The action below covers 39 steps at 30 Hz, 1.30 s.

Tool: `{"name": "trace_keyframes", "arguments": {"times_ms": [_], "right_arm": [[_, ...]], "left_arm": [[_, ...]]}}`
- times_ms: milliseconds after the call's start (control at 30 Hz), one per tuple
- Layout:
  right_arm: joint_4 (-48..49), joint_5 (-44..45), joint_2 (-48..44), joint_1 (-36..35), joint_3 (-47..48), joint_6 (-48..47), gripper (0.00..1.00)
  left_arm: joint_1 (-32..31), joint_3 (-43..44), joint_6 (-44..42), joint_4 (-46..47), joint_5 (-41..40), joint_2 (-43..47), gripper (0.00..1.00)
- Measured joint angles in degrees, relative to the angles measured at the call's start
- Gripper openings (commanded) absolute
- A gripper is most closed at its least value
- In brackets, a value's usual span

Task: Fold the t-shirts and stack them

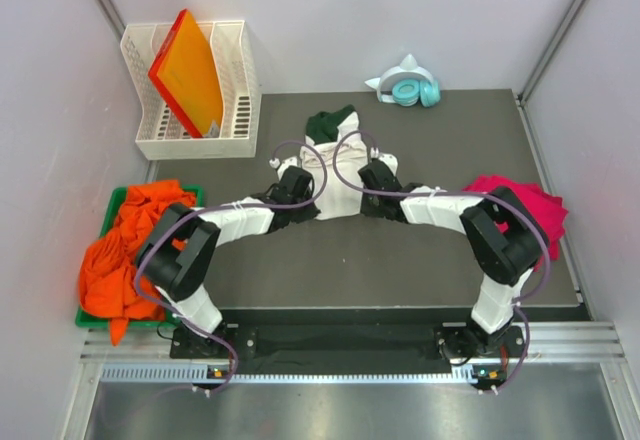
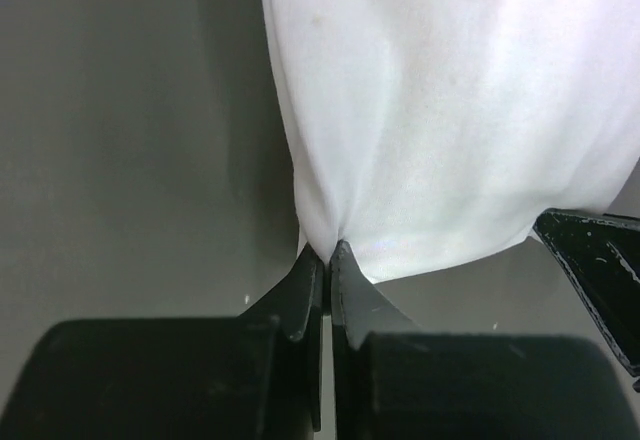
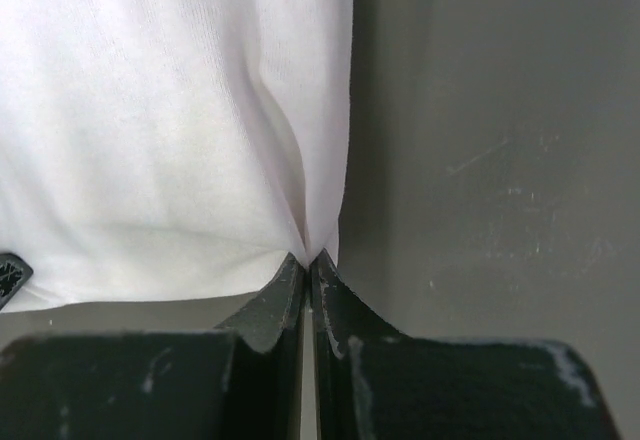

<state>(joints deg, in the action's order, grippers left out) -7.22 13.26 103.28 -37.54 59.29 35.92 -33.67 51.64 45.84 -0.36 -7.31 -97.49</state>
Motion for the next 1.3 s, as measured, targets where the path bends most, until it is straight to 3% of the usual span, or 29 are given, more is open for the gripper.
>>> {"name": "trace_keyframes", "arguments": {"times_ms": [367,867,967,1000,1033,1100,1133,1200,1300], "right_arm": [[0.28,0.15,-9.16,-6.45,-11.02,4.85,0.00],[-3.58,6.08,-14.27,-25.42,-16.24,15.45,0.00],[-4.59,6.60,-14.62,-27.87,-16.31,16.72,0.04],[-5.11,6.67,-14.82,-28.44,-16.28,16.85,0.20],[-5.77,6.88,-15.08,-28.83,-16.26,16.90,0.28],[-8.50,6.93,-15.72,-29.24,-15.65,16.72,0.49],[-11.19,7.28,-16.04,-29.51,-14.86,15.82,0.54],[-15.65,8.28,-16.44,-29.70,-12.39,14.43,0.61],[-21.03,11.06,-17.11,-29.40,-4.90,11.06,0.60]], "left_arm": [[-6.34,-8.15,2.08,-6.62,-1.20,9.42,0.00],[-19.06,-16.74,10.10,-18.73,-4.74,22.21,0.00],[-20.46,-17.99,11.39,-21.75,-5.44,25.18,0.20],[-20.65,-18.01,11.34,-22.56,-5.66,25.81,0.33],[-20.81,-17.99,11.19,-23.39,-6.03,26.60,0.56],[-20.96,-17.55,10.34,-25.62,-7.19,28.55,0.72],[-21.05,-16.81,9.99,-26.97,-7.93,29.62,0.82],[-21.09,-14.75,9.18,-28.89,-9.88,31.47,0.87],[-21.09,-10.67,8.07,-29.90,-14.34,34.73,0.84]]}}
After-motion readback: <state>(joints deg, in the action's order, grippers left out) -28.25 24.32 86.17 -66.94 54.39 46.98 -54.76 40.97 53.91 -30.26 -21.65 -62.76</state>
